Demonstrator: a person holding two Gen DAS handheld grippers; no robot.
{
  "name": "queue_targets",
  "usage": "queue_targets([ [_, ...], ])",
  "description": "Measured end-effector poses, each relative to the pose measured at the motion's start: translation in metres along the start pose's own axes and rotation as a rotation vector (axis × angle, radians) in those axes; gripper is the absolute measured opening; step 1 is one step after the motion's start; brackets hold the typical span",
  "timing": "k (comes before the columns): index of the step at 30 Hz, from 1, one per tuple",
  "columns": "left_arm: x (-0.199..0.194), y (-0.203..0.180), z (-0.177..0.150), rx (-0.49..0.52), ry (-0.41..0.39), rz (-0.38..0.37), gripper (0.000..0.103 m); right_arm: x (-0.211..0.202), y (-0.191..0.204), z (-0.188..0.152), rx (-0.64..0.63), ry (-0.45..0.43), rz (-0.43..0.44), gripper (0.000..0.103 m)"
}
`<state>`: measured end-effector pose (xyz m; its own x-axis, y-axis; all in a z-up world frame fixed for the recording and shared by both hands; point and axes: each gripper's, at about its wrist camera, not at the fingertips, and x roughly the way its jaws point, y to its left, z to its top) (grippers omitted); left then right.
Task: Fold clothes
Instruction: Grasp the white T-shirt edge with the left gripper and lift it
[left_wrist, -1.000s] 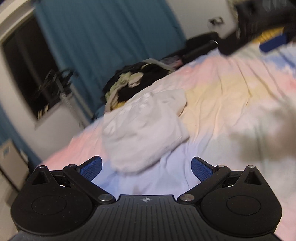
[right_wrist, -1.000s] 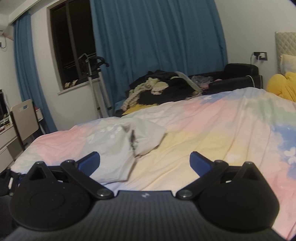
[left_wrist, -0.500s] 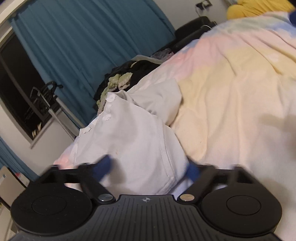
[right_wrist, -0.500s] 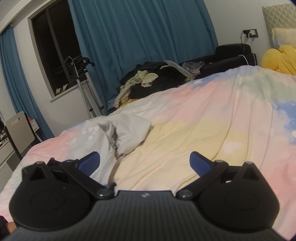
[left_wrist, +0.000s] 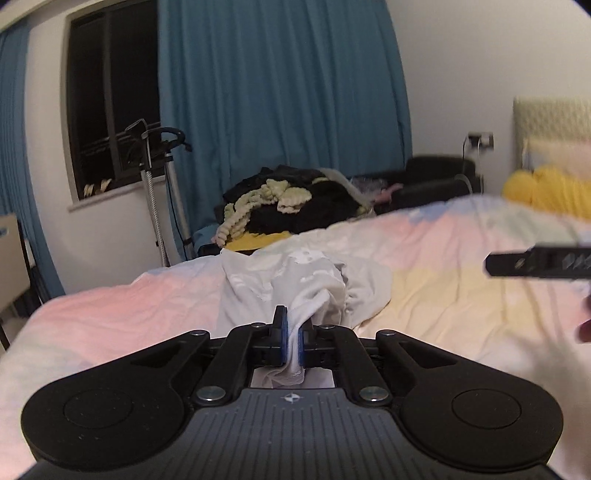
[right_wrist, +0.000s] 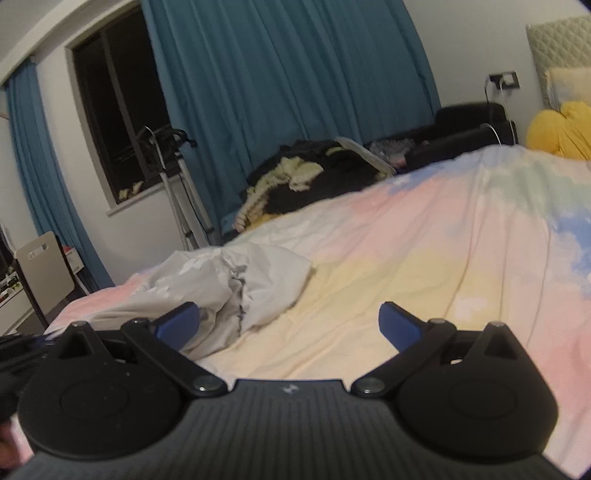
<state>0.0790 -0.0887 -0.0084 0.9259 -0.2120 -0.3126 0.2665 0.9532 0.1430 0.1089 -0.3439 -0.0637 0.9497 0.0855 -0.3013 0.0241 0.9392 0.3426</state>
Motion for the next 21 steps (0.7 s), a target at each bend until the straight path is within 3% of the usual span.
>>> queue_targets([
  [5,-0.077,0.027,0.001,-0.103,-0.063,-0.046,0.006,-0.017,0.017,0.001,-0.046,-0.003,0.091,0.103],
  [9,-0.122,0.05,-0.014,-0.244,-0.109,-0.089,0.006,-0.024,0.043,-0.01,-0.087,0.102,0.251,0.103],
  [14,-0.133,0.071,-0.036,-0.378,-0.106,-0.105,0.006,-0.026,0.104,-0.053,-0.253,0.27,0.399,0.103],
  [18,-0.131,0.077,-0.043,-0.423,-0.116,-0.095,0.006,-0.019,0.154,-0.089,-0.38,0.303,0.467,0.102],
  [21,-0.129,0.082,-0.047,-0.45,-0.111,-0.08,0.007,-0.003,0.177,-0.108,-0.422,0.302,0.442,0.093],
])
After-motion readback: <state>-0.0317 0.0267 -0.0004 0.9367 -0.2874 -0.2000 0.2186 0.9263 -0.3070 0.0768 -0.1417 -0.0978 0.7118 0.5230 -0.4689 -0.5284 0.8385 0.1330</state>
